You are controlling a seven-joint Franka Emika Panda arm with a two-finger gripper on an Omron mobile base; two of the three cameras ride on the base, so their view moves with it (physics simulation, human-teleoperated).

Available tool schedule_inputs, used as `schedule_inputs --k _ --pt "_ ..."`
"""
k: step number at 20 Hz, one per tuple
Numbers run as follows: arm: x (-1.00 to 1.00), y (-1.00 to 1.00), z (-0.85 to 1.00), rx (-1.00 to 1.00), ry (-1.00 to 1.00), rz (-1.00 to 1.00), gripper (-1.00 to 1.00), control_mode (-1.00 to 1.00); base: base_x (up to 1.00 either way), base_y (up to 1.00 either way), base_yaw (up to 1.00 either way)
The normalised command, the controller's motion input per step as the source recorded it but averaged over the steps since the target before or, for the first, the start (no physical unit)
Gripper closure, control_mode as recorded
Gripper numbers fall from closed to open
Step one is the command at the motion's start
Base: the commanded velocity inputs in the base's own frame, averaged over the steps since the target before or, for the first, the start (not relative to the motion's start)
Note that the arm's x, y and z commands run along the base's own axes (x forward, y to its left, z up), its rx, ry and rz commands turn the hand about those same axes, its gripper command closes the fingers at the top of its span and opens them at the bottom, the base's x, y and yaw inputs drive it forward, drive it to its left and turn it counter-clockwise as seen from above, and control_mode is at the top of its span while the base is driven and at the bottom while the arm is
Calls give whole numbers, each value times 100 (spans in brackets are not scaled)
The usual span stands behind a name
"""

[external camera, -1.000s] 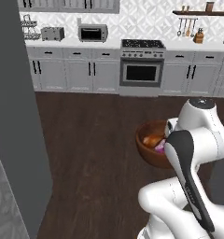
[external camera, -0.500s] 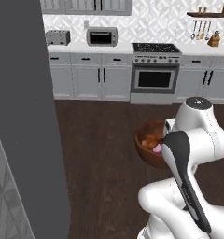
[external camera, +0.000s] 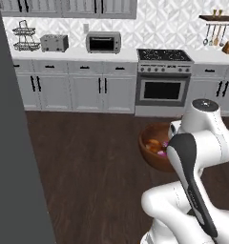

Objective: Pick the chicken drumstick and onion from their plates and place them in the bowl. Then put the bowl in the fridge.

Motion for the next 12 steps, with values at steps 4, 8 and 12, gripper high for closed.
schedule_inputs --k 4,8,12 --pt "0 0 0 0 0 0 100 100 100 0 22" --pt "0 0 0 0 0 0 100 100 100 0 21" --pt "0 0 0 0 0 0 100 100 100 0 21"
